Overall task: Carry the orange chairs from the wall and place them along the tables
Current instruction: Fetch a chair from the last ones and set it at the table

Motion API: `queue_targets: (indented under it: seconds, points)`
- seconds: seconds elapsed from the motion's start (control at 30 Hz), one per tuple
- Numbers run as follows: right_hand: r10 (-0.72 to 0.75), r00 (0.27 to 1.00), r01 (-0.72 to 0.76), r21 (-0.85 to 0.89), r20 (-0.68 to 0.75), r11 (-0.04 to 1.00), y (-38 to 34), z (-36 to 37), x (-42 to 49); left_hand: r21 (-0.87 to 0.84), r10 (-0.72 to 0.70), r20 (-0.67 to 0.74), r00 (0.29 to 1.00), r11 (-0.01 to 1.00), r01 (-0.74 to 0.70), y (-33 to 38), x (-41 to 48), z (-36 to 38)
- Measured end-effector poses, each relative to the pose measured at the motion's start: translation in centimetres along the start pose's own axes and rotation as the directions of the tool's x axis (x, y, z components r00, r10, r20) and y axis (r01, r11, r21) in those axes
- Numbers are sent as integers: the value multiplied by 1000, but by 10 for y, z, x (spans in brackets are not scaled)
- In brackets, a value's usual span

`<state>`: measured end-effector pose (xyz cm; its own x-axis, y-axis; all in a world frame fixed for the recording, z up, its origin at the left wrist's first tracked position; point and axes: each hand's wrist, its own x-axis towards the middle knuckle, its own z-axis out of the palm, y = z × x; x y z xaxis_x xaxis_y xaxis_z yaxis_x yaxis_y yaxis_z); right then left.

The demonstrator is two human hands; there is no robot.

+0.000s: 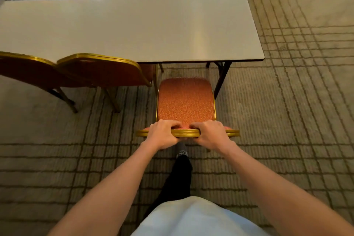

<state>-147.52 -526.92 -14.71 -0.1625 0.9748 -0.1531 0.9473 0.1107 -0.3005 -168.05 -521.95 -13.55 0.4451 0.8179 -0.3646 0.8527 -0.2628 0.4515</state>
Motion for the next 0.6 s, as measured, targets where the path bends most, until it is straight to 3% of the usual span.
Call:
queue_targets:
  seconds: [0.1, 0.3, 0.5, 0.57, 0.6]
  points:
    - [37, 999, -36, -14, 17, 999, -14, 26, -34, 5, -40, 26, 999, 999, 40, -2, -32, 28]
    - [179, 983, -183, 172, 37, 968, -30, 39, -63, -34, -119, -50, 992, 992, 117, 11, -60, 51]
    - [206, 978, -191, 299, -20, 935, -48, 26, -86, -293, -200, -83, 976, 941, 168, 6, -80, 57]
    - [234, 972, -213, 358, -17, 909, -52, 25, -95, -530, -274, -53, 960, 822, 206, 12, -89, 57]
    - [280, 960, -247, 448, -7, 859, -54, 25, -99, -707, -356, -27, 934, 668, 234, 20, -95, 53]
